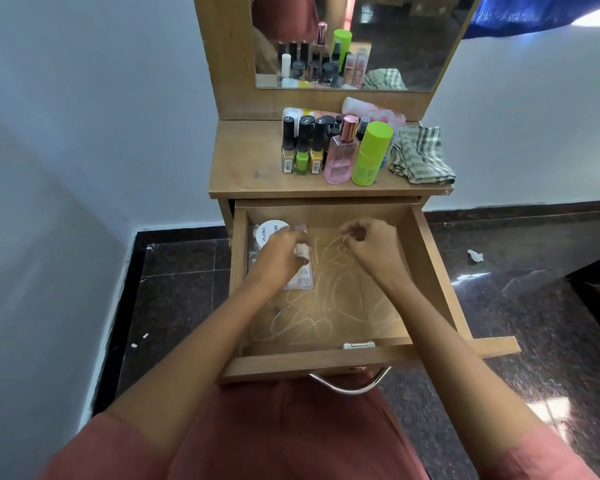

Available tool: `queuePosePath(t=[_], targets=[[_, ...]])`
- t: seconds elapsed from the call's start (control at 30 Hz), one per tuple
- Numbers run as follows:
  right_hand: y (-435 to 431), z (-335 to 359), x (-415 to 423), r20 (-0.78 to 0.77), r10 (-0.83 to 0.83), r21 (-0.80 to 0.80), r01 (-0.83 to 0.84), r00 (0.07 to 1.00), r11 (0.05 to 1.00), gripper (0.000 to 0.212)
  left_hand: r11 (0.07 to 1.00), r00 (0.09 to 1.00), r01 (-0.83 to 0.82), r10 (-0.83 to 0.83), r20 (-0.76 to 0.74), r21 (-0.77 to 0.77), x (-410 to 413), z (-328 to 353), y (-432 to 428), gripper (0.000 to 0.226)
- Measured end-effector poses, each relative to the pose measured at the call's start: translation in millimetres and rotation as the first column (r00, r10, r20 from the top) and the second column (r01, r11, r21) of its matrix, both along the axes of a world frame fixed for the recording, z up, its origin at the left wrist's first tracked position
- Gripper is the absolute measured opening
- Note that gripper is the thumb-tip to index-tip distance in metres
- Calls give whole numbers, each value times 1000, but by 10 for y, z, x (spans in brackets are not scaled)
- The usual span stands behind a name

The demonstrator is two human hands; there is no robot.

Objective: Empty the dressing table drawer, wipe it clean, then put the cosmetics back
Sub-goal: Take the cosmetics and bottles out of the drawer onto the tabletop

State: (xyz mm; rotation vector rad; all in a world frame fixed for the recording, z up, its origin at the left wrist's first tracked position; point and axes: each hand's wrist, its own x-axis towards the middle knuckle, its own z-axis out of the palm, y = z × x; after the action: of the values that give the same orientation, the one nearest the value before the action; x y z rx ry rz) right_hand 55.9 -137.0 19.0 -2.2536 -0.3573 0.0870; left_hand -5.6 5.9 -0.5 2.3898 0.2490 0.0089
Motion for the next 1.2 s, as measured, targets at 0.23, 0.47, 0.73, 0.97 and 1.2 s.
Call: queuePosePath(t=[0.23, 0.47, 0.73, 0.97, 1.2], targets=[[272, -409, -177, -345, 118, -258, -215, 931, 942, 31, 980, 981, 136, -113, -160, 142, -132, -215, 54, 60], [347, -348, -199, -395, 127, -275, -250, 910, 928, 52, 938, 972, 208, -165, -170, 277, -171, -245, 72, 58], [287, -393, -270, -517, 80, -5, -96, 852, 995, 28, 934, 980, 179, -140, -143, 308, -191, -205, 43, 45], [311, -487, -202, -654, -35, 84, 119, 756, 989, 33, 939, 986, 157, -132, -103, 307, -207, -205, 45, 42], [333, -568, -132, -723, -77, 112, 227, 686, 967, 18, 961, 990, 136, -121, -76, 243, -203, -204, 41, 37]])
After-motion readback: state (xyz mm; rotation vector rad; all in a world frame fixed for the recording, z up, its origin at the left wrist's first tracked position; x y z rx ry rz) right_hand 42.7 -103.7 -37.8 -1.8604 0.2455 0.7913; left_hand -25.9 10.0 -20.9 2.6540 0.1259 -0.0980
